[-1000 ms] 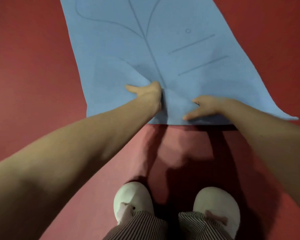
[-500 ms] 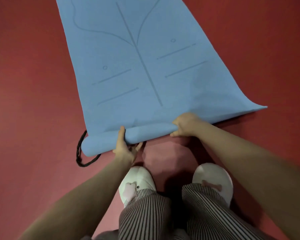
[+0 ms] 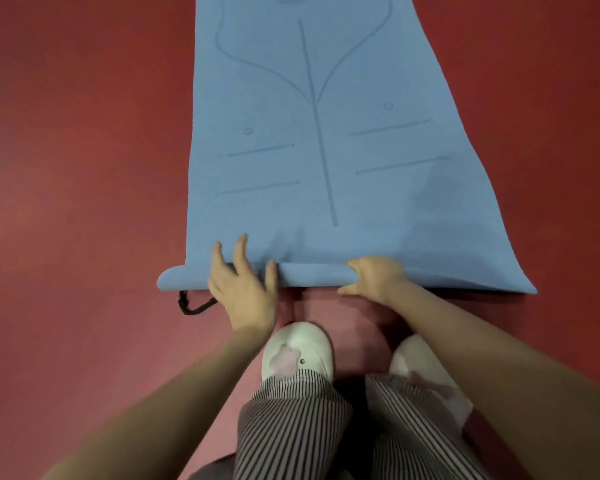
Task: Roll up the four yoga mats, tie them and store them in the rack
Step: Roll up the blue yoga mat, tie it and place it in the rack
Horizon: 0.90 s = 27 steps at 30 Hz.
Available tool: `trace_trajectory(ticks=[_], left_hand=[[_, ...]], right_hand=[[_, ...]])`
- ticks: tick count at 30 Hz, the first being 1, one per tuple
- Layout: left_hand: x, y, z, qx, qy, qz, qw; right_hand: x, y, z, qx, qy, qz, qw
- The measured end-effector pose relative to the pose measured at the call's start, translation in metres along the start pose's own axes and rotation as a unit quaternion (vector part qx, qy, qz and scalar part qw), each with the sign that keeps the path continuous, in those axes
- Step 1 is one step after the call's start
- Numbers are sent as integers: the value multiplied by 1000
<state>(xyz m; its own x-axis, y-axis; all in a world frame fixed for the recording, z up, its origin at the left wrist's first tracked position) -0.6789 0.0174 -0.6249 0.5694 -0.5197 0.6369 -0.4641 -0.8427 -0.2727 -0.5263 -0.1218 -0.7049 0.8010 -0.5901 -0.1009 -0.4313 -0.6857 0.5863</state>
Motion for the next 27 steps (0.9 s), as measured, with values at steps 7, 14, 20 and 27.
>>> trace_trajectory(ticks=[7, 14, 20, 27], left_hand=[[16, 34, 81, -280, -56, 370, 884], [-11, 38, 100, -348, 33, 305, 886], [-30, 53, 110, -429, 110, 145, 885], [-40, 50, 117, -460, 174, 80, 867]], right_hand=[[1, -7, 3, -21, -35, -9, 999], [-22, 12, 3, 310, 59, -86, 945], [-20, 8, 27, 237, -100, -104, 961], [0, -10, 50, 69, -316, 32, 946]])
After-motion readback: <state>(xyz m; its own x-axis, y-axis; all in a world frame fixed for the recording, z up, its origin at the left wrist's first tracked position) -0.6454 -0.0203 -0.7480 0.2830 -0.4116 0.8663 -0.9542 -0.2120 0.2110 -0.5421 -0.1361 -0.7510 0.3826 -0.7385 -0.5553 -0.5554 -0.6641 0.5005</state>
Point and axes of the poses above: each hand's wrist, its own y-axis away from the middle knuckle, its own z-axis out of the palm, x = y × z, the point moved 8 cm from there along -y, towards the middle knuckle, and after that the axes turned 10 degrees about y, right-handed, at the moved point
